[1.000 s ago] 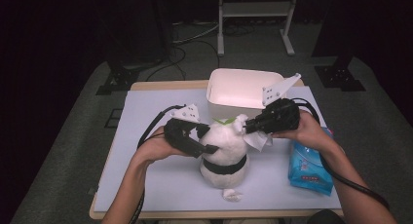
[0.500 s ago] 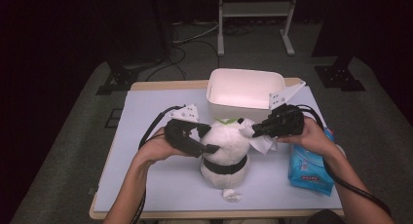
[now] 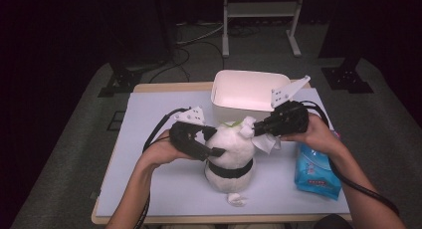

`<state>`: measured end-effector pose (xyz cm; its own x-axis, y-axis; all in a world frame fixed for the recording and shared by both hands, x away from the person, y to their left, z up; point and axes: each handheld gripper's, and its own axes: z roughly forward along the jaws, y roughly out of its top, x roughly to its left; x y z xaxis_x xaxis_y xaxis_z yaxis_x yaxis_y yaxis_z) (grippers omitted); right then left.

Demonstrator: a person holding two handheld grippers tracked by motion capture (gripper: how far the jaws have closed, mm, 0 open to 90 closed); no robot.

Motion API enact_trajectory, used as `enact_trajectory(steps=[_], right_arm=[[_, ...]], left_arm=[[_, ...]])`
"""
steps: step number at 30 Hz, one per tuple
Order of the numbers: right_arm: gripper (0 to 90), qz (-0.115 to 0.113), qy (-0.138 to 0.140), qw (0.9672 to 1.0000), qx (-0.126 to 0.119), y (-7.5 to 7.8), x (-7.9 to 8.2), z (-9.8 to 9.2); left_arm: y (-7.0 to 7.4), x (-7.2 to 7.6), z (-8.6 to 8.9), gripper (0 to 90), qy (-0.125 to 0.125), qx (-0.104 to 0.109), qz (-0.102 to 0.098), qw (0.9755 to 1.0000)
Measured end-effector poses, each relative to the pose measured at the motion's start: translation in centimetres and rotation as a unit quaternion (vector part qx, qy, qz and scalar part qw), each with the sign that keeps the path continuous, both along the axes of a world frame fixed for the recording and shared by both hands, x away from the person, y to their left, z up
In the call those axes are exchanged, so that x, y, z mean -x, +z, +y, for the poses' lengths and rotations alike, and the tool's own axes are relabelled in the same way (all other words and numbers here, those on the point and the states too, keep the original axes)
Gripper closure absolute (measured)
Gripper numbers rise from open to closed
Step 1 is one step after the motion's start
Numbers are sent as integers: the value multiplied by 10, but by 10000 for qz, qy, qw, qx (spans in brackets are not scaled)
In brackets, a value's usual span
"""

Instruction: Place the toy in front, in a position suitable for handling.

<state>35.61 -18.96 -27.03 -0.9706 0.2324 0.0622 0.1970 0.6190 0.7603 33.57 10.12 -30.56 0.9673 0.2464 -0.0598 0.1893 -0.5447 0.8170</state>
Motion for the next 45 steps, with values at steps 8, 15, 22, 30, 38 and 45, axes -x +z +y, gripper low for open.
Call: enact_trajectory(steps=[8,15,22,30,38,45], right_arm=[[845,-94,81,9998,130,12,0,12],[844,-150,97,9995,250,20,-4,22],[844,-75,7,9998,193,14,-10,17],[844,3,-112,9999,101,3,-8,3],[844,61,-216,9997,83,-6,-4,-10],[844,9,-186,9998,80,-5,1,-12]], left_arm=[[1,1,-3,275,-22,-46,-29,10000],[1,2,-4,275,-39,-50,-57,10000],[0,1,-3,275,-40,-11,-20,10000],[0,-1,-2,274,-37,-1,-8,10000],[0,-5,-2,272,19,35,56,10000],[0,-8,-4,272,47,22,77,10000]])
